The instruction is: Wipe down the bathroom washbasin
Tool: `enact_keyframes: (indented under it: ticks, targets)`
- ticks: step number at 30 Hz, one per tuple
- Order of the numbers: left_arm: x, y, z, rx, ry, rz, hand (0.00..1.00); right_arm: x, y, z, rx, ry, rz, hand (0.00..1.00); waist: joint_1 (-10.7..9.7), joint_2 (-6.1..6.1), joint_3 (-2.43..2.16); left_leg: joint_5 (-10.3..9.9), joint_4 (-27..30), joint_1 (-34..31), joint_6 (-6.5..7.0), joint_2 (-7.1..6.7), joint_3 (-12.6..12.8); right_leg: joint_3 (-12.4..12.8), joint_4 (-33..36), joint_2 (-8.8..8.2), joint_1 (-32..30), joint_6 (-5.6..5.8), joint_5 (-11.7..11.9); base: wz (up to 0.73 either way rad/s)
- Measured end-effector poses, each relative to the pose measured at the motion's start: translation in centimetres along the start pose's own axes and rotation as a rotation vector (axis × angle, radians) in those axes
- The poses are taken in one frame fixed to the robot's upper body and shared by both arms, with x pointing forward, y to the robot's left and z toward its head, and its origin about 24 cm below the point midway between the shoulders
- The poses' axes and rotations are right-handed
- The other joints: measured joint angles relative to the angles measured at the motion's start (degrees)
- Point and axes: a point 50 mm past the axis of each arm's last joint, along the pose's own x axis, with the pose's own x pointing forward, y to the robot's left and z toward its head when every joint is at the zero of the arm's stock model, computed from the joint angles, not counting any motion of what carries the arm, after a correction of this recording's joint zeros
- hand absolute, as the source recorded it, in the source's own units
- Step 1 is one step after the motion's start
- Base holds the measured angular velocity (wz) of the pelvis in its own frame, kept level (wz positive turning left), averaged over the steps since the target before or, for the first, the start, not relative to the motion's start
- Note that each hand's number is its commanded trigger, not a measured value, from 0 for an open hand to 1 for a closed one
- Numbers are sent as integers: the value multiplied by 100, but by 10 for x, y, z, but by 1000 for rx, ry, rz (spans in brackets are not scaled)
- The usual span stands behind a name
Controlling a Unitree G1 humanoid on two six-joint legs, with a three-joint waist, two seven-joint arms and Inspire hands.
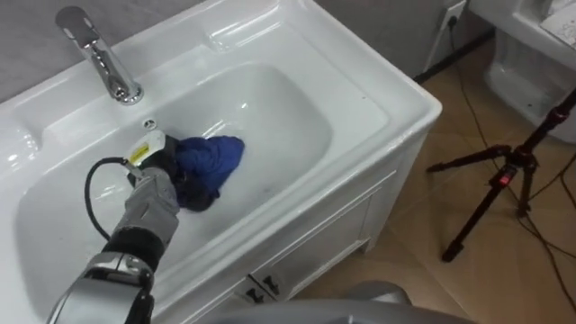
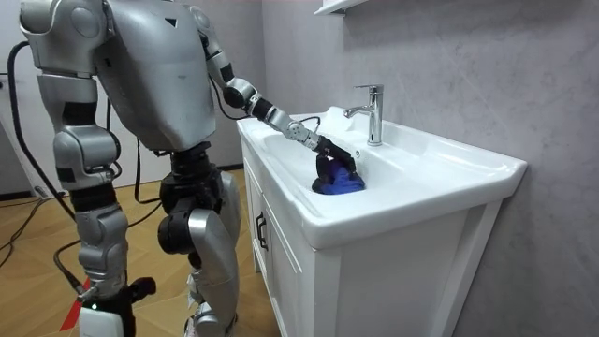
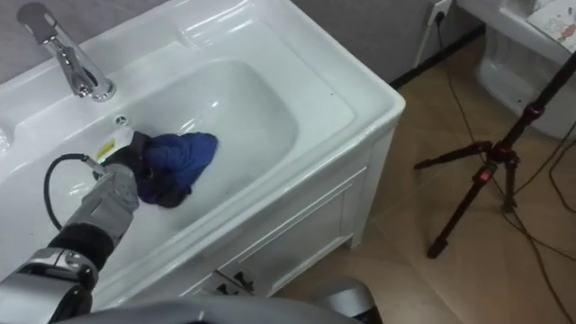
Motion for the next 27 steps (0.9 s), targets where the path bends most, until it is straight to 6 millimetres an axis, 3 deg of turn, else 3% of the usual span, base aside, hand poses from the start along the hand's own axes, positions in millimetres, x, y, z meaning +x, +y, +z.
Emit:
enact_keyframes:
  ticks: [5,18,27]
  targets:
    - [-2,0,19,-18,-74,-26,100,0,1,3,-22,-9,11,0,-228,99,15,-38,-8,-50,63,-12,93,13,-92,-13,-24,58,51,-2]
    - [-15,3,61,5,-262,-56,100,-1,-5,12,-28,-34,44,0,-245,124,36,-38,-7,-162,63,-70,125,-24,-115,-87,-95,106,78,2]
    - [-18,4,69,10,-296,-57,100,-2,-5,19,-65,-46,41,0,-238,97,41,-38,-15,-223,64,-77,104,-84,-213,-112,-83,131,96,4]
